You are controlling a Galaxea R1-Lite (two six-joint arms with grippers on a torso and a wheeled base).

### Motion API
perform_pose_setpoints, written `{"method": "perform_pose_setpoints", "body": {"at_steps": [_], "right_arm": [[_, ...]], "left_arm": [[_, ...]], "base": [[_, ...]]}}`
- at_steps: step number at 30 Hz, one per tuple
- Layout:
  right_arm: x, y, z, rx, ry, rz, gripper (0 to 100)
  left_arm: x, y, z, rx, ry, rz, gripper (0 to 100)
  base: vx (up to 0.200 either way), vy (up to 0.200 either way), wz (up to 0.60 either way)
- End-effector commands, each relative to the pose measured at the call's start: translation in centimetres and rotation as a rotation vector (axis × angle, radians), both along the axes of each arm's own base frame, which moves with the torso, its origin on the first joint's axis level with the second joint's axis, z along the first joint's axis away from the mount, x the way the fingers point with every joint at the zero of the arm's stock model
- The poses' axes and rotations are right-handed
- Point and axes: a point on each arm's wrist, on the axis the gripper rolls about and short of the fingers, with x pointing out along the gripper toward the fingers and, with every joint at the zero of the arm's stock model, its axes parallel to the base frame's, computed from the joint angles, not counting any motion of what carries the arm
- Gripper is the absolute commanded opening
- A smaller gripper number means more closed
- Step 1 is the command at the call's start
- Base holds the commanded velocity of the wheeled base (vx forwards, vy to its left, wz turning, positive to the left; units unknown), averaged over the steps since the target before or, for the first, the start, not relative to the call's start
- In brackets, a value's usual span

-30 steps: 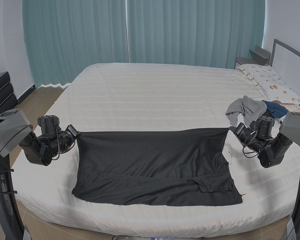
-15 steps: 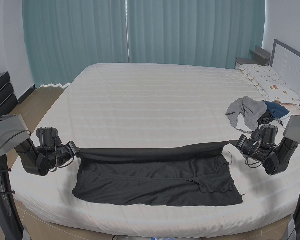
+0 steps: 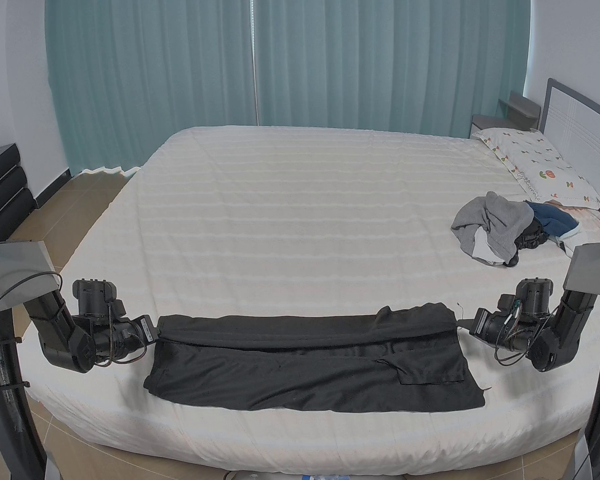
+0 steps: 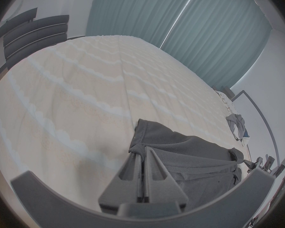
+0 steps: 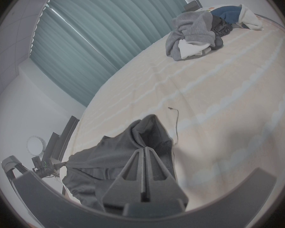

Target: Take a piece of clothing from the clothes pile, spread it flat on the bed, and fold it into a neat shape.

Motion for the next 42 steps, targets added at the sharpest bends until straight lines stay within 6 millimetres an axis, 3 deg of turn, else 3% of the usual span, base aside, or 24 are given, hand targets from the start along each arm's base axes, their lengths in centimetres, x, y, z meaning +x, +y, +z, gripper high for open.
{"method": "perform_pose_setpoints", "body": {"at_steps": [1,9,10,12,13,18,25,29,32,37,42], "right_arm": [[-0.5,0.0,-1.6,-0.012,0.050,0.008,0],[-0.5,0.2,-2.4,-0.018,0.070,0.017,0],[-0.5,0.3,-2.5,-0.018,0.071,0.018,0],[-0.5,0.3,-2.5,-0.018,0.073,0.019,0],[-0.5,0.3,-2.4,-0.018,0.070,0.018,100],[-0.2,0.0,-1.6,-0.006,0.046,0.004,100],[0.7,-0.2,1.5,0.081,-0.025,-0.049,100],[1.9,1.1,1.9,0.185,-0.012,-0.078,100],[2.3,2.1,0.8,0.247,0.038,-0.092,100],[3.0,2.5,-0.7,0.312,0.090,-0.121,100],[3.1,2.5,-0.7,0.323,0.085,-0.127,100]], "left_arm": [[-0.3,-0.1,-0.5,-0.001,0.023,-0.004,0],[-0.8,-0.4,-0.8,0.009,0.039,-0.019,0],[-0.8,-0.4,-0.8,0.009,0.040,-0.019,100],[-0.8,-0.4,-0.7,0.009,0.039,-0.019,100],[-0.8,-0.5,-0.7,0.010,0.040,-0.021,100],[-1.5,-0.6,-0.4,0.008,0.045,-0.021,100],[-2.1,0.3,2.5,-0.015,-0.023,0.025,100],[-1.0,0.5,3.6,-0.089,-0.062,0.085,100],[0.5,0.5,4.2,-0.147,-0.091,0.109,100],[3.0,0.4,2.9,-0.218,-0.028,0.088,100],[5.0,0.5,0.5,-0.215,0.016,0.093,100]], "base": [[0.000,0.000,0.00],[0.000,0.000,0.00],[0.000,0.000,0.00],[0.000,0.000,0.00],[0.000,0.000,0.00],[0.000,0.000,0.00],[0.000,0.000,0.00],[0.000,0.000,0.00],[0.000,0.000,0.00],[0.000,0.000,0.00],[0.000,0.000,0.00]]}}
